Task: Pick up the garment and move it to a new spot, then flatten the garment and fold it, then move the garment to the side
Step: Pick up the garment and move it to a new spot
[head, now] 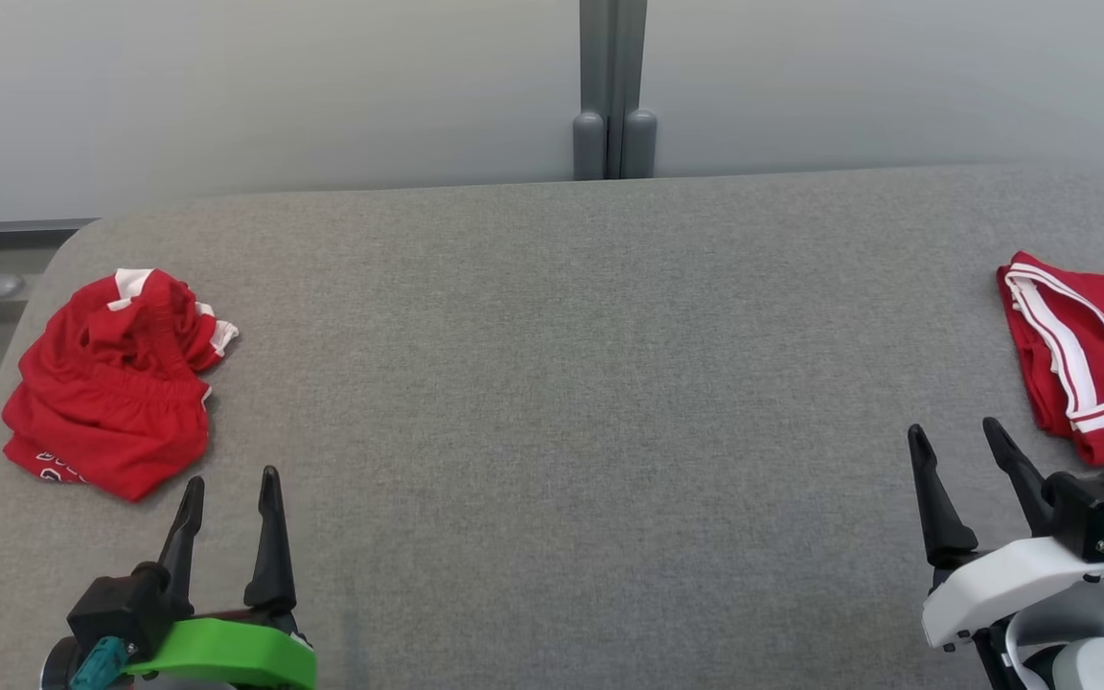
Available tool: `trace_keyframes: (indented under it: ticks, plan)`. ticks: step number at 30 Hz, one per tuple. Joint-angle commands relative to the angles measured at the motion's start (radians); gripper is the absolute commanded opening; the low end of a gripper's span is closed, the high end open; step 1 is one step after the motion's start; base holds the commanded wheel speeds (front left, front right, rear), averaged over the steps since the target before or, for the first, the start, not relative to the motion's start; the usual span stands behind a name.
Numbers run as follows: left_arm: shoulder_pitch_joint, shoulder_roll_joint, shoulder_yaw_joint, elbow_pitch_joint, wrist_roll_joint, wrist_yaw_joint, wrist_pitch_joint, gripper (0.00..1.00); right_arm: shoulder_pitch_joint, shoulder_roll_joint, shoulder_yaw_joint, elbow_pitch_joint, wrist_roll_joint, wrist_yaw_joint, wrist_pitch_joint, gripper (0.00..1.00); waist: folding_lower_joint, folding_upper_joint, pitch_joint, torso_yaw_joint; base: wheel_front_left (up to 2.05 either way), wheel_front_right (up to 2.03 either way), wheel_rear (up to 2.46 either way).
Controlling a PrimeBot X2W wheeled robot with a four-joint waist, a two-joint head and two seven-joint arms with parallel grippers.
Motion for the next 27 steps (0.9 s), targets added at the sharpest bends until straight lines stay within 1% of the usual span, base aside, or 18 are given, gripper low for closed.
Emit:
trace_keyframes:
  ticks: [1,5,20,27]
  plan:
    - [-0.013,0.001,0.006,-0.003,0.007,-0.002,-0.003,1.00,0.006,-0.004,0.002,0.000,0.000,-0.002,-0.004,1.00,0.0000,-0.0001,0.003,0.015,0.00,0.00,0.00]
    - [-0.012,0.001,0.015,-0.005,0.007,-0.001,-0.003,1.00,0.003,0.001,0.008,0.000,0.000,-0.002,-0.003,1.00,0.0000,-0.0001,0.005,0.058,0.00,0.00,0.00]
    - [0.025,0.002,0.028,-0.015,0.009,0.011,-0.003,1.00,-0.017,0.016,0.038,0.023,0.002,-0.002,-0.022,1.00,0.0000,-0.0001,0.001,0.325,0.00,0.00,0.00]
    - [0.035,0.001,0.045,-0.022,0.008,0.010,-0.003,1.00,-0.022,0.008,0.053,0.045,0.005,-0.002,-0.029,1.00,0.0000,-0.0001,0.001,0.419,0.00,0.00,0.00]
